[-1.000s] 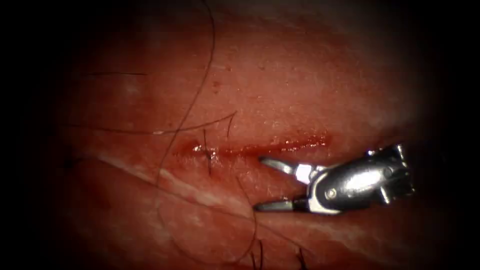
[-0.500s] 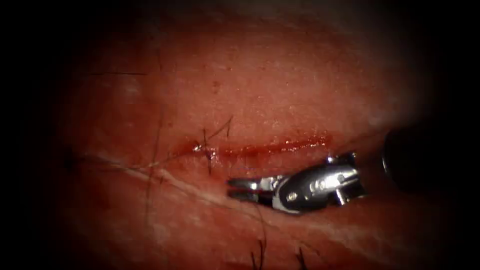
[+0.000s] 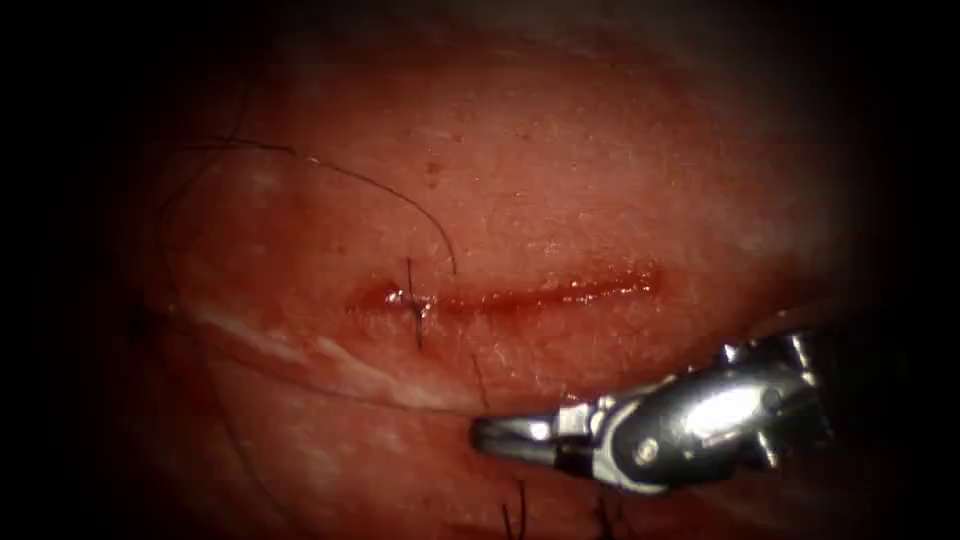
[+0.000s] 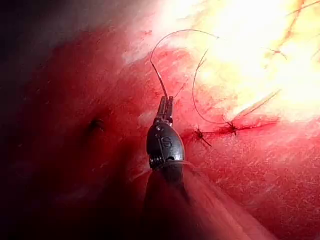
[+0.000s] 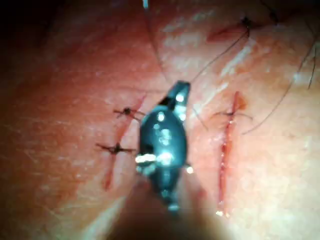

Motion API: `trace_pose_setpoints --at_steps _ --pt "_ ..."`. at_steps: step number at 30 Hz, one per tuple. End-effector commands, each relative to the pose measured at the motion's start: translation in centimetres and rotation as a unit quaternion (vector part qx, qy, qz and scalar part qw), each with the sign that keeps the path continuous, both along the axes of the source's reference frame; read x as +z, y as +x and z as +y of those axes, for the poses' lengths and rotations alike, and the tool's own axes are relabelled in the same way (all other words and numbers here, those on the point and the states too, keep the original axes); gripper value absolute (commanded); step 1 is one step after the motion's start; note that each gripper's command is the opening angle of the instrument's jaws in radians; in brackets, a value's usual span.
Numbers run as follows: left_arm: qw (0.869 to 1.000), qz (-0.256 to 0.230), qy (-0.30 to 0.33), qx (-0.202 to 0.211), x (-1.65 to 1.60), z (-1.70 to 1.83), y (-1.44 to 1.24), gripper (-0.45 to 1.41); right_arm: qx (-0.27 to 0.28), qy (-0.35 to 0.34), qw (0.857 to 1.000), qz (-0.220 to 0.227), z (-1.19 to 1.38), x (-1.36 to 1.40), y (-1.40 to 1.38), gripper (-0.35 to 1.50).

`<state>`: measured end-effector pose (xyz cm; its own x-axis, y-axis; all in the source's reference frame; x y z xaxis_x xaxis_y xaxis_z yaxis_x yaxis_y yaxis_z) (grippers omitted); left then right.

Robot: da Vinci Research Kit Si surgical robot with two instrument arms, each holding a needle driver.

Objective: Wound Closure

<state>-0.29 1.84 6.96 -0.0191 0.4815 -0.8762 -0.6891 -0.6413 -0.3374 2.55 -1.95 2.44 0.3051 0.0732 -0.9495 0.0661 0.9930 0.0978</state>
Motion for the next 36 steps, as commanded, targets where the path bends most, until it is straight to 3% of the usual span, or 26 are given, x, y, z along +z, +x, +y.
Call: trace_pose_setpoints --at_steps 1,2,3,4,5,6,9,11,12,14,15,17,18,20,21,23,25,28,31,32,36 --pt "1.000 -0.001 0.001 0.000 0.09 -0.03 -0.05 -0.45 -0.007 0.003 1.000 0.007 -0.25 -0.21 0.07 -0.35" --pt "1.000 -0.001 0.001 0.000 0.09 -0.03 -0.05 -0.45 -0.011 0.003 1.000 0.013 -0.33 -0.38 0.11 -0.35" --pt "1.000 -0.001 0.001 0.000 0.09 -0.03 -0.05 -0.45 -0.011 0.003 1.000 0.013 -0.33 -0.38 0.11 -0.35" --pt "1.000 -0.001 0.001 0.000 0.09 -0.03 -0.05 -0.45 -0.016 0.002 1.000 0.021 -0.44 -0.59 0.15 -0.35" --pt "1.000 -0.001 0.001 0.000 0.09 -0.03 -0.05 -0.45 -0.016 0.002 1.000 0.021 -0.44 -0.59 0.15 -0.35" --pt "1.000 -0.002 0.001 0.001 0.09 -0.03 -0.05 -0.45 -0.023 0.002 0.999 0.029 -0.56 -0.83 0.21 -0.35" --pt "1.000 -0.002 0.001 0.001 0.09 -0.03 -0.05 -0.45 -0.027 -0.004 0.999 0.037 -0.62 -1.06 0.25 -0.35" --pt "1.000 -0.002 0.001 0.001 0.09 -0.03 -0.05 -0.45 -0.026 -0.013 0.999 0.043 -0.58 -1.09 0.23 -0.25" --pt "1.000 -0.002 0.001 0.001 0.09 -0.04 -0.05 -0.45 -0.015 -0.022 0.999 0.044 -0.43 -0.99 0.16 0.77" --pt "1.000 -0.002 0.001 0.001 0.08 -0.04 -0.05 -0.45 -0.007 -0.024 0.999 0.038 -0.31 -0.83 0.09 0.99" --pt "1.000 -0.002 0.001 0.001 0.08 -0.04 -0.05 -0.45 -0.001 -0.023 0.999 0.033 -0.21 -0.62 0.01 1.06" --pt "1.000 -0.002 0.001 0.001 0.08 -0.04 -0.05 -0.45 0.000 -0.023 0.999 0.031 -0.16 -0.52 -0.03 1.08" --pt "1.000 -0.003 0.001 0.003 0.08 -0.04 -0.04 -0.45 0.005 -0.024 0.999 0.024 -0.07 -0.27 -0.12 1.09" --pt "1.000 -0.003 0.001 0.003 0.08 -0.04 -0.04 -0.45 0.006 -0.025 0.999 0.022 -0.03 -0.16 -0.16 1.09" --pt "1.000 -0.003 0.001 0.003 0.08 -0.04 -0.04 -0.45 0.010 -0.028 0.999 0.015 0.05 0.11 -0.25 1.09" --pt "1.000 -0.003 0.001 0.003 0.08 -0.04 -0.04 -0.45 0.013 -0.031 0.999 0.010 0.10 0.35 -0.31 1.09" --pt "1.000 -0.003 0.001 0.003 0.08 -0.04 -0.04 -0.45 0.015 -0.034 0.999 0.008 0.11 0.47 -0.33 1.09" --pt "1.000 -0.003 0.001 0.003 0.08 -0.04 -0.04 -0.45 0.019 -0.017 1.000 -0.006 0.04 1.00 -0.41 1.08" --pt "1.000 -0.003 0.001 0.003 0.08 -0.04 -0.02 -0.45 0.018 -0.012 1.000 -0.010 -0.03 1.16 -0.44 1.01" --pt "1.000 -0.003 0.001 0.004 0.08 -0.04 -0.01 -0.45 0.020 -0.001 1.000 -0.013 -0.10 1.30 -0.49 0.86" --pt "1.000 -0.003 0.001 0.003 0.09 -0.04 -0.03 -0.45 0.026 0.016 0.999 -0.021 -0.11 1.52 -0.50 0.79"
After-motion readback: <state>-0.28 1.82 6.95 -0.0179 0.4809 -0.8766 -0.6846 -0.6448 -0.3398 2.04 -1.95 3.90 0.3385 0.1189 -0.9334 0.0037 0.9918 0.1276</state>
